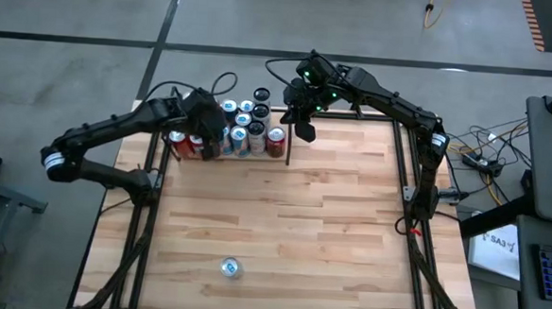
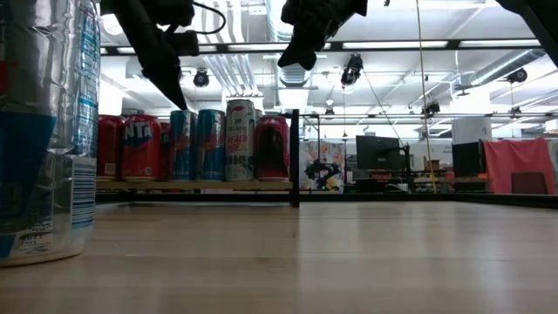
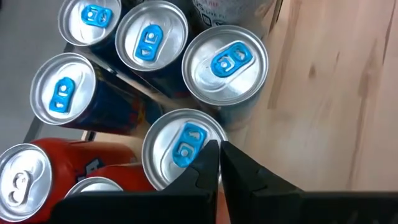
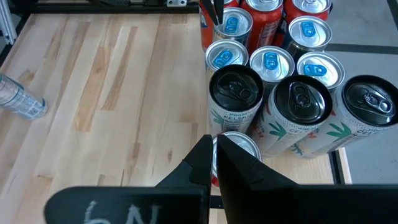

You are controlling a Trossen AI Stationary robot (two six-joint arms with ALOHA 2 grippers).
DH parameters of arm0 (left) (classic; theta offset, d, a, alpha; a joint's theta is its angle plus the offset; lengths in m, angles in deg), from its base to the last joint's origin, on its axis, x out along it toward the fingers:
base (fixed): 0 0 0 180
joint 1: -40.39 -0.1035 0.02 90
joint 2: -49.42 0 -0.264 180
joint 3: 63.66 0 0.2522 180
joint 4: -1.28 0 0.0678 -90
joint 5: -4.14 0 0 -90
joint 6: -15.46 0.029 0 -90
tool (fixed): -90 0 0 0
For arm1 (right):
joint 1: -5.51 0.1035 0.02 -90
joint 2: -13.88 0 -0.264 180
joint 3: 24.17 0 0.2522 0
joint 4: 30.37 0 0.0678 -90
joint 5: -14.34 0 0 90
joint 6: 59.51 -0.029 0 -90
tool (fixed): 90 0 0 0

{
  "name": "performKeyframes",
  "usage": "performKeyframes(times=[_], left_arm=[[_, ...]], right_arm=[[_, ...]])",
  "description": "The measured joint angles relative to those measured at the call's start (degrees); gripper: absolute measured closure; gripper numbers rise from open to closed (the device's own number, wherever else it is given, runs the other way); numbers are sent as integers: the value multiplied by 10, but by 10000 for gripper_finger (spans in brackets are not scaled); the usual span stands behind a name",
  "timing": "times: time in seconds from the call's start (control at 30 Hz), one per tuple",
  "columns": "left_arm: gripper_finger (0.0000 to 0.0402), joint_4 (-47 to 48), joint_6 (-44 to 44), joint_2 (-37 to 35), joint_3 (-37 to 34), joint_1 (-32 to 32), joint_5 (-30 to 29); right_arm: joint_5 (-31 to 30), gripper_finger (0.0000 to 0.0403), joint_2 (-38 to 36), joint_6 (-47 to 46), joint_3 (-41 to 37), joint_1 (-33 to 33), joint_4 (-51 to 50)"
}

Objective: Place canned beverage on shelf
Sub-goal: Put the blue soda can on the shelf aligned with the other blue soda can

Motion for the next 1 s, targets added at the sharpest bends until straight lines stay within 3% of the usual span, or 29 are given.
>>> performKeyframes(times=[1.0], left_arm=[[402, -64, 81, 36, -1, -3, -54]], right_arm=[[0, 394, 0, 1, 0, 0, 0]])
